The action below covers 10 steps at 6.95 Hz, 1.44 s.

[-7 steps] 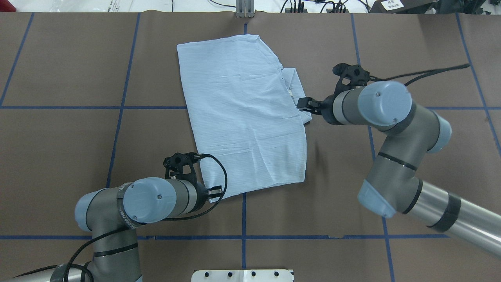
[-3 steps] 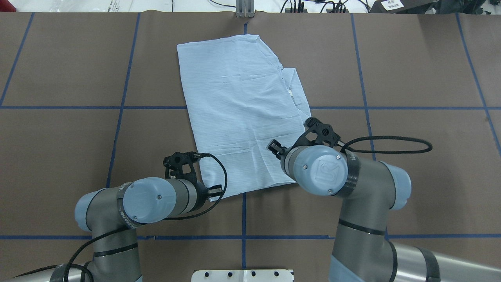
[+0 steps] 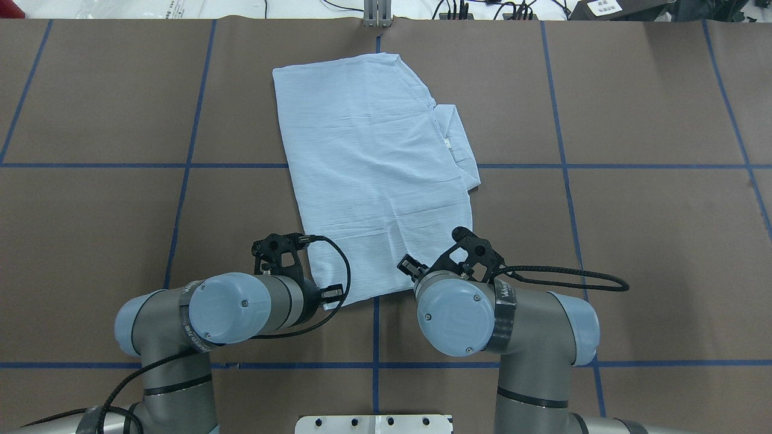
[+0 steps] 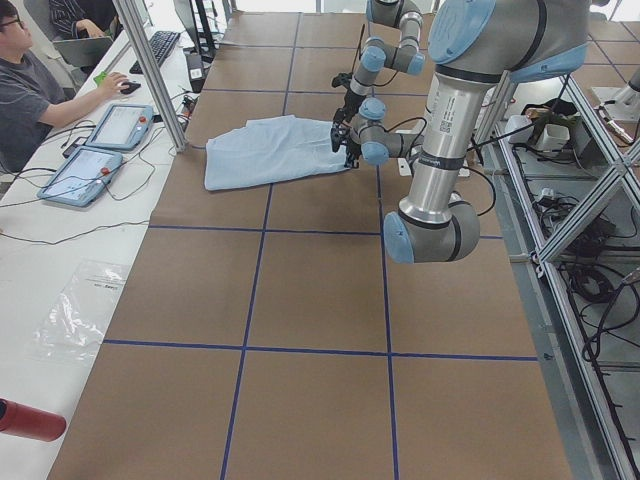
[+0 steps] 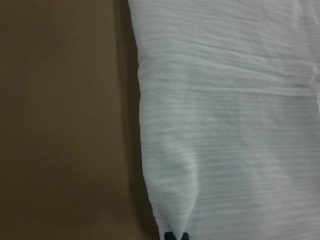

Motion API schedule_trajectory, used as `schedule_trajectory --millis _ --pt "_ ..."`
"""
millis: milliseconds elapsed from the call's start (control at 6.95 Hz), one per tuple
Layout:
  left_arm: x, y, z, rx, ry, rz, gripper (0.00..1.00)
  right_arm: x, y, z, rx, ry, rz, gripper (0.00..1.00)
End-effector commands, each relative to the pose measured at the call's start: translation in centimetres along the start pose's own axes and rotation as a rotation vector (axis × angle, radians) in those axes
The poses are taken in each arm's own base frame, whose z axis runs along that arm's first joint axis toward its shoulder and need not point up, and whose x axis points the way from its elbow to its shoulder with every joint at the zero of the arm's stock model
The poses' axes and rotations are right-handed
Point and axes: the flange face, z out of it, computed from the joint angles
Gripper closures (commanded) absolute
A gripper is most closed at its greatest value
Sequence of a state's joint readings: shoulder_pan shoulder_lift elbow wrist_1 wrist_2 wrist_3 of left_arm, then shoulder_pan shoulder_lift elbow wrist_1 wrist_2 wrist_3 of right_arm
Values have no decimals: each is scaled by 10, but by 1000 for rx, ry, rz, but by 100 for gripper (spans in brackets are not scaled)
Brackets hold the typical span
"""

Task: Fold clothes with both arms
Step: 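Move the right gripper to the shirt's near corner beside the left gripper, then lower both grippers and grasp the shirt's near corners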

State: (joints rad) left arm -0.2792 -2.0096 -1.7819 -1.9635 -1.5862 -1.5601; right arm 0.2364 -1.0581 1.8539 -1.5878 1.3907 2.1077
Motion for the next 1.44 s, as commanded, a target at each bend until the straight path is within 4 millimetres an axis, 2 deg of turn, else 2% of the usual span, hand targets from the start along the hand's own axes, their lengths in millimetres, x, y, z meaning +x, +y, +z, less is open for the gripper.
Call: schedule_trajectory --millis 0,144,431,1007,1294 --pt "-1 0 -2 0 2 0 100 0 4 4 22 -14 30 18" --pt "-1 0 -3 2 3 0 100 -2 4 5 18 -39 35 19" --pt "-2 0 -2 2 2 0 100 1 4 22 39 -25 40 20" --pt "0 0 -3 17 5 2 100 1 0 31 70 -22 35 23" --pt "1 0 -5 17 8 2 100 0 0 35 77 -37 38 29"
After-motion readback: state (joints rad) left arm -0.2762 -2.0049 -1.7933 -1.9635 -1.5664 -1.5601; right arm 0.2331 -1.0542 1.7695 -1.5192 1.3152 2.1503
